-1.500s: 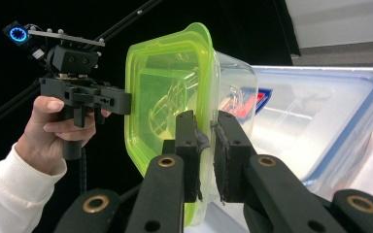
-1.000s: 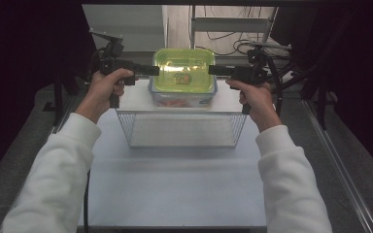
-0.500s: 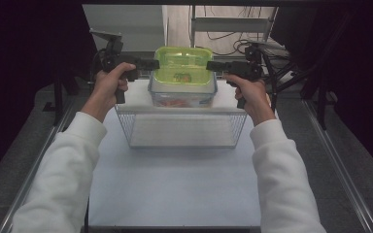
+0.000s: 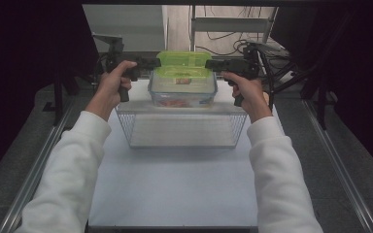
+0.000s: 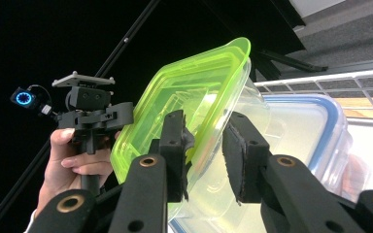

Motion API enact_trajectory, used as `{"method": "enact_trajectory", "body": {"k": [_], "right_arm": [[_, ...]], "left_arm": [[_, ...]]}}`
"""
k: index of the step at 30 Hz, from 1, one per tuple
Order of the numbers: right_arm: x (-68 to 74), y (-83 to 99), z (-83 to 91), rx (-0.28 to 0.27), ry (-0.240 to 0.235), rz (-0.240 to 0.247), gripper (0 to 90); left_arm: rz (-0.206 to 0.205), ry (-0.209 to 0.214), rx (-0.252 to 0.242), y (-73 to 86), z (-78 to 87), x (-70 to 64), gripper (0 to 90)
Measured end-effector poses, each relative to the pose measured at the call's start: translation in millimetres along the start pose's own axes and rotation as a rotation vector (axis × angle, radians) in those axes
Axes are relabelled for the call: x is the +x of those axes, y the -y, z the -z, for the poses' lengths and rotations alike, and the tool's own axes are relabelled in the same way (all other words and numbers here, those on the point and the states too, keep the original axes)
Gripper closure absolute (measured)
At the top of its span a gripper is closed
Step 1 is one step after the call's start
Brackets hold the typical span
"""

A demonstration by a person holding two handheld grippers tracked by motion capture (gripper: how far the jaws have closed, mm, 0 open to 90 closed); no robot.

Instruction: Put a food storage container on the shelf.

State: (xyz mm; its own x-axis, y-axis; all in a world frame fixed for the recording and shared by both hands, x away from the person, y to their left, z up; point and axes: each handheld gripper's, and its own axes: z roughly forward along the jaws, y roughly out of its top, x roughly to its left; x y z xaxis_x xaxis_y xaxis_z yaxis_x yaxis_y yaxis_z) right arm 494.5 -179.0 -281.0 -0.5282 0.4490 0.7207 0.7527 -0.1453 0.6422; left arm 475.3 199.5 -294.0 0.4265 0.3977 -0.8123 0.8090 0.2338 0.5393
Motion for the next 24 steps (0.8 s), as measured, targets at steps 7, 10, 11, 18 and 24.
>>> {"method": "enact_trajectory", "body": {"k": [7,10,11,18,24], "right_arm": [[2.1,1.2,1.0,-0.014,0.025,0.03,59.8],[4.2,1.4,2.1,-0.026,0.041,0.036,55.7],[4.7,1.0,3.5,-0.031,0.043,0.039,54.1],[10.1,1.6,20.7,-0.057,0.06,0.069,47.7],[20.3,8.0,38.6,-0.05,0.053,0.142,45.5]], "left_arm": [[-0.045,-0.026,-0.033,0.2,-3.5,-5.3,54.9],[-0.056,-0.03,-0.058,0.4,-2.0,-6.1,47.7],[-0.061,-0.035,-0.06,0.6,-1.4,-6.6,45.1],[-0.134,-0.044,-0.082,5.1,11.6,-17.3,34.8],[-0.214,-0.046,-0.072,19.0,27.7,-24.9,32.1]]}}
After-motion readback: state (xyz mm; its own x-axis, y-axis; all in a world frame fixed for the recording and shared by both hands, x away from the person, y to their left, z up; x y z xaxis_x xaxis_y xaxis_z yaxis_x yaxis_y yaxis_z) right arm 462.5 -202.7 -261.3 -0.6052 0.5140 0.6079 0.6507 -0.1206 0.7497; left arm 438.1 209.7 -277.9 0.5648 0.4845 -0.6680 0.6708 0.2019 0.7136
